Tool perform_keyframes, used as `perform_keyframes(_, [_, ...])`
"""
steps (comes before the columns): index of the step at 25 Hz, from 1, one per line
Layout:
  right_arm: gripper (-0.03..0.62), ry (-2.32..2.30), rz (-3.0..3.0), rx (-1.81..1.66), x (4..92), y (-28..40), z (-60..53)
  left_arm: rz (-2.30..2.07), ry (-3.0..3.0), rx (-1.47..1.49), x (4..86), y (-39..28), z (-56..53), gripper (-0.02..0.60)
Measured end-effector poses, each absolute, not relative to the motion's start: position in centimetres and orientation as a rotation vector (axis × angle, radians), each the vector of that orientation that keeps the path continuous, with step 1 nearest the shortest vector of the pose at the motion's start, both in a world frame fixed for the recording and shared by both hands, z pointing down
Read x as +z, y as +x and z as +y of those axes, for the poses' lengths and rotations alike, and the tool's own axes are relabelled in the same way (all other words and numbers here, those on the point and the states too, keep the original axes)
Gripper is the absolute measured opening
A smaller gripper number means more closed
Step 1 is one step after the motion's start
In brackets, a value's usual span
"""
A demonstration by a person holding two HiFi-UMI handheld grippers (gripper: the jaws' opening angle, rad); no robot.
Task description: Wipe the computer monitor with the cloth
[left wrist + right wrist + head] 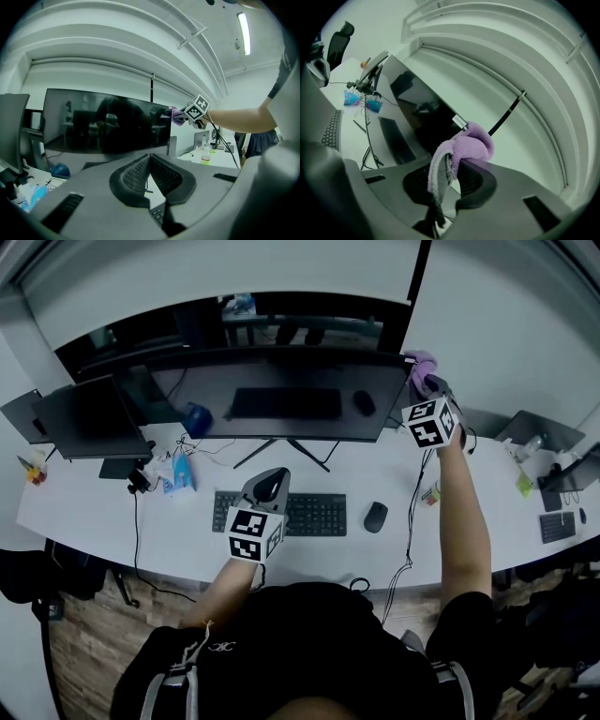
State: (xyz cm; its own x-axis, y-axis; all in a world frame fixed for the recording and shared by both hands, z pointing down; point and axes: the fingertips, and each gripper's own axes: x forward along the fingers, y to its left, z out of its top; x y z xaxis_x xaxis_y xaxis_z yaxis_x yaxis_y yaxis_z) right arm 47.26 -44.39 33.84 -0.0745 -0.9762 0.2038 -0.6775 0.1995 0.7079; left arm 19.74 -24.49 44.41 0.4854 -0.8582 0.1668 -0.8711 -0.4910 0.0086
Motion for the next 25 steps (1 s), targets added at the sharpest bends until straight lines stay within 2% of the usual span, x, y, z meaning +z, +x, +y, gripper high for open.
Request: perform_keyframes(25, [0.08,1.436,-1.773,-0.398,49.3,47.2,-45.4,-1.522,2.55,0.329,47.9,19.2,-26.8,0.014])
